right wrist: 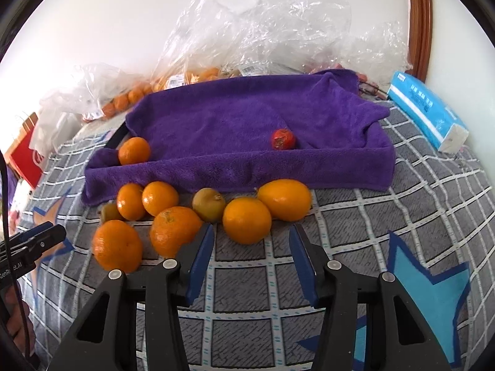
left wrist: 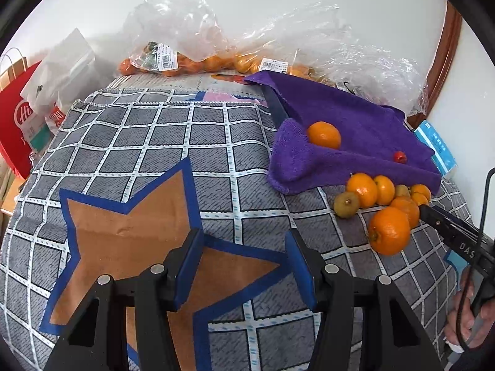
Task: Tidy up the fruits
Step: 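Withdraw both grippers from the towel back toward the fruit row, then grasp the large orange with the right gripper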
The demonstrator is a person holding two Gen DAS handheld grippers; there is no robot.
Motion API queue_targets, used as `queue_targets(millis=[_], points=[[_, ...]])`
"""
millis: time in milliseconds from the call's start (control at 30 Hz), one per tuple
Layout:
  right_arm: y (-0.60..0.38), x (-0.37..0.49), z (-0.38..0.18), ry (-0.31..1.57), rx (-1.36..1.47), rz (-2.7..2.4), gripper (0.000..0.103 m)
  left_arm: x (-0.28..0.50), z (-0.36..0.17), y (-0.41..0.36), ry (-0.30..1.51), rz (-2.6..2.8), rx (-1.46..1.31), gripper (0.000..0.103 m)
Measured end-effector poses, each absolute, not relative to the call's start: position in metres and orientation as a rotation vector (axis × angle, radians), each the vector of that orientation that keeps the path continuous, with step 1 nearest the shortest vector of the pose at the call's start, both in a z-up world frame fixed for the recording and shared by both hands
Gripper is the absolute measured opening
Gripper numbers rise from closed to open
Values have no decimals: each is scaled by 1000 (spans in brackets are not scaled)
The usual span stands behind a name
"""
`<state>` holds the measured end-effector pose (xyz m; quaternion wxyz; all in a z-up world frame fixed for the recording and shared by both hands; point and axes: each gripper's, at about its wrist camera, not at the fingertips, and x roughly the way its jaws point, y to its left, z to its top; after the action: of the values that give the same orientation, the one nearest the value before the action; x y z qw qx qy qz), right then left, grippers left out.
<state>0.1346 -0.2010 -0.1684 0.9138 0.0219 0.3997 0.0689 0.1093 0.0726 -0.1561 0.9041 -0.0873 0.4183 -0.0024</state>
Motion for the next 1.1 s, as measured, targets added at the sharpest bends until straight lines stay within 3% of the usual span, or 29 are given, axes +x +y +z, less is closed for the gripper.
queue_targets(millis=[400, 467, 1100], points=[[-193, 154, -174, 859, 44, 196, 45, 108, -158, 77, 848, -54, -245, 61], [-189, 157, -177, 855, 31, 175, 35, 108, -158, 77, 848, -52, -242, 61], [-212, 134, -184, 856, 12, 173, 35, 105, -159, 80, 839, -77, -283, 60]])
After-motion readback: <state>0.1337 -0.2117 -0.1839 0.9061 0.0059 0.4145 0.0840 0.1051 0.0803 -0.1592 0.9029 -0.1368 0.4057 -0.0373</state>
